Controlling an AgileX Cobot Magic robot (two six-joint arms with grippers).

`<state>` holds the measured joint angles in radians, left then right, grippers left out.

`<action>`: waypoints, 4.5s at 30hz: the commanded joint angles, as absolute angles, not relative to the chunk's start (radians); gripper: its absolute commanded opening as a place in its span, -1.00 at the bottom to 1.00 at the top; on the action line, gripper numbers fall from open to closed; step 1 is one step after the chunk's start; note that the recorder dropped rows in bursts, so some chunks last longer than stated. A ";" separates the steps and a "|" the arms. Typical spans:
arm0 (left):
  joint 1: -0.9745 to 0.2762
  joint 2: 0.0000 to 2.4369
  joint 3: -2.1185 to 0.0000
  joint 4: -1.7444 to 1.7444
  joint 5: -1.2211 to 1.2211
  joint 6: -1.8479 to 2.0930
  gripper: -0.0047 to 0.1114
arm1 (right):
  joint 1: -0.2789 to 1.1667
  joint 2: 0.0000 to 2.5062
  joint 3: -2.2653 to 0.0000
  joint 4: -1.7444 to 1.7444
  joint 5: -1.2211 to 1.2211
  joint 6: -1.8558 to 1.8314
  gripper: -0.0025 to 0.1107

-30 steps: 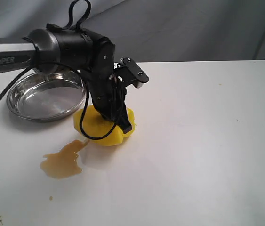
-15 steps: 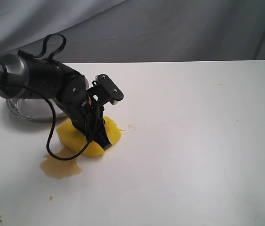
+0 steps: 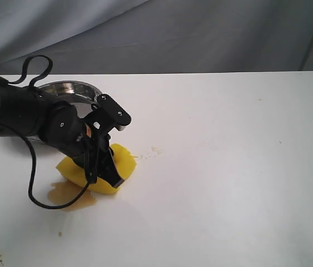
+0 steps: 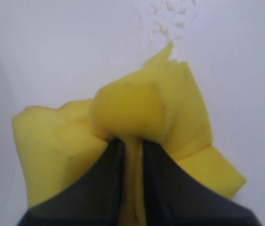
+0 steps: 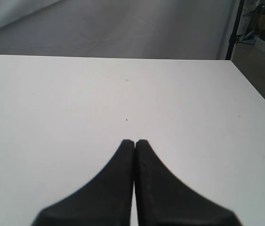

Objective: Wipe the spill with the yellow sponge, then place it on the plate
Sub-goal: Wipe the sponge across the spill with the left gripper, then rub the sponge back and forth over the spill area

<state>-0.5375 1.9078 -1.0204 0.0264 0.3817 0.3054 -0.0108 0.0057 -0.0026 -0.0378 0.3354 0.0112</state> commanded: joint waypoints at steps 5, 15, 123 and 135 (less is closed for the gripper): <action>-0.534 1.828 -0.942 -0.019 0.440 0.289 -0.92 | -0.008 0.000 0.000 -0.034 0.333 0.007 -0.96; -0.548 1.808 -0.942 -0.023 0.256 0.292 -0.92 | -0.008 0.000 0.000 -0.034 0.333 0.007 -0.96; -0.627 1.872 -0.990 0.048 0.598 0.344 -0.92 | -0.008 0.000 0.000 -0.034 0.333 0.008 -0.96; -0.627 1.689 -0.990 0.151 0.609 0.251 -0.92 | -0.008 0.000 0.000 -0.034 0.333 0.008 -0.96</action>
<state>-0.6286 1.7050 -0.9915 0.1125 0.5994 0.3034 -0.0108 0.0057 -0.0026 -0.0378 0.3354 0.0112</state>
